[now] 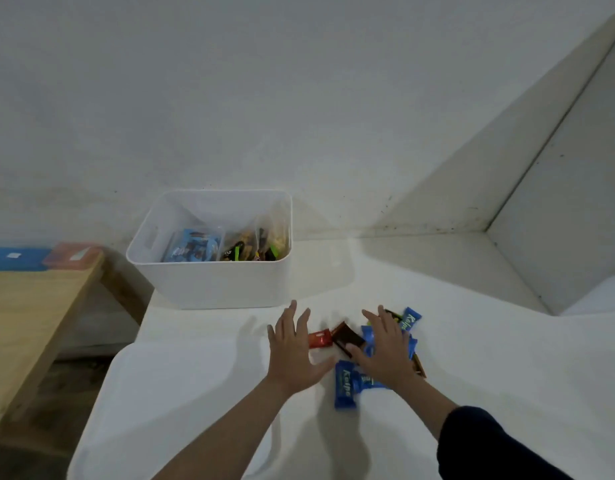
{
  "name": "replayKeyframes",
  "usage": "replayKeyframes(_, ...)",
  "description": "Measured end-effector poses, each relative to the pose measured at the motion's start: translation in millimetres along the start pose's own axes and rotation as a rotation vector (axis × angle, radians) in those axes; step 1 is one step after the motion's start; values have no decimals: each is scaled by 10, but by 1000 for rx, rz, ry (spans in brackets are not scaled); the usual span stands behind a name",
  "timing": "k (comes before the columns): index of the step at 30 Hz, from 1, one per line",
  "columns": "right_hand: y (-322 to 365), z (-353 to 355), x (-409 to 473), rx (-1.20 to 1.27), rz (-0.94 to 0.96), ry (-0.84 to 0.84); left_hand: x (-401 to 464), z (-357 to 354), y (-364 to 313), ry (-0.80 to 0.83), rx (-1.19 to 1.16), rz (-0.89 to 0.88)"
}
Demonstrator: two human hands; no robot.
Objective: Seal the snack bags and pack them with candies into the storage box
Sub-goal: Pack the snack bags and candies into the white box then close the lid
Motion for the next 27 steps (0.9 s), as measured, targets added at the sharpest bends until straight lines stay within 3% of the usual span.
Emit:
replayKeyframes(5, -694, -13, -144, -152, -157, 120, -107, -528, -233, 249, 78, 2)
replayKeyframes(11, -967, 2, 70, -213, -11, 193, 99, -793, -447, 320, 248, -145)
replayKeyframes(18, -978, 67, 408, -160, 142, 246, 304, -849, -517, 175, 228, 2)
replayKeyframes(22, -953, 116, 412, -79, 234, 96, 254, -861, -613, -25, 215, 19)
replayKeyframes(27, -1025, 114, 305, 65, 284, -128, 136, -858, -712, -89, 209, 104)
Point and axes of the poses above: each hand's wrist, its own x-axis towards the middle knuckle, its own z-axis out of the back of the hand, y = z × x, the point moved 3 cm from there along x, towards the middle knuckle, and after that the axes turned 13 degrees about x, right-handed, at the moved point
